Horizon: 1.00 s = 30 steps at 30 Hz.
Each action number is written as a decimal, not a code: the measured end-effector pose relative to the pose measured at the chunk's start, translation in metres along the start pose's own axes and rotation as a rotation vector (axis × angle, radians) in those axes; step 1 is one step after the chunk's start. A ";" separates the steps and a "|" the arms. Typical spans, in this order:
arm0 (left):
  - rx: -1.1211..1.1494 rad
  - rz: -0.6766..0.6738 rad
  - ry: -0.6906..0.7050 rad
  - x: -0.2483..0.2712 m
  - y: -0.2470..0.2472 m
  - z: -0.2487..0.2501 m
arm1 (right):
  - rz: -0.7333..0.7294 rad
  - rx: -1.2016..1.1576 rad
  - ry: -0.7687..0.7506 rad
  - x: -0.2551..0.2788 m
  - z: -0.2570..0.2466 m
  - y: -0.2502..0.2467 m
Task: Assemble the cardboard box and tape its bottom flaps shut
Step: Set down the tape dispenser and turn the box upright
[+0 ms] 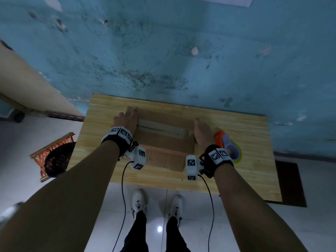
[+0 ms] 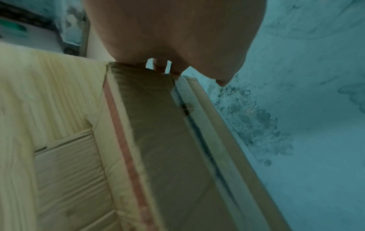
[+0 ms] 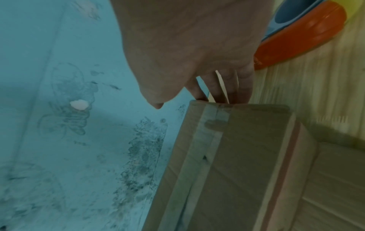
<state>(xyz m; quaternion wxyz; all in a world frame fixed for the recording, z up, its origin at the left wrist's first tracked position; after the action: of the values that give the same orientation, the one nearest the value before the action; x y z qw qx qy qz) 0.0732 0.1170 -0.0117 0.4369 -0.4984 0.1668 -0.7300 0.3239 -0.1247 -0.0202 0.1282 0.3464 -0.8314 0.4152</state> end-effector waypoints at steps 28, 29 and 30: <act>0.928 -0.156 -0.103 0.055 0.010 -0.034 | 0.256 -0.508 0.045 0.043 0.029 -0.041; 0.941 -0.183 -0.109 0.053 0.015 -0.036 | 0.242 -0.590 0.057 0.038 0.035 -0.035; 0.943 -0.197 -0.105 0.051 0.019 -0.038 | 0.230 -0.653 0.076 0.036 0.042 -0.030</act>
<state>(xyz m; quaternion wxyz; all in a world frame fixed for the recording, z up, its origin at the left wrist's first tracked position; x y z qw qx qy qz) 0.0427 0.0579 -0.0125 0.5517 -0.2957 -0.2524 -0.7379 0.3215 -0.1869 -0.0105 0.2155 0.1755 -0.9485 0.1518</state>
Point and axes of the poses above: each hand's wrist, its own x-axis away from the middle knuckle, its own y-axis out of the palm, z = x × y, the point moved 10 cm from there along -x, towards the middle knuckle, and after that the axes turned 4 degrees about -y, right-handed, at the moved point
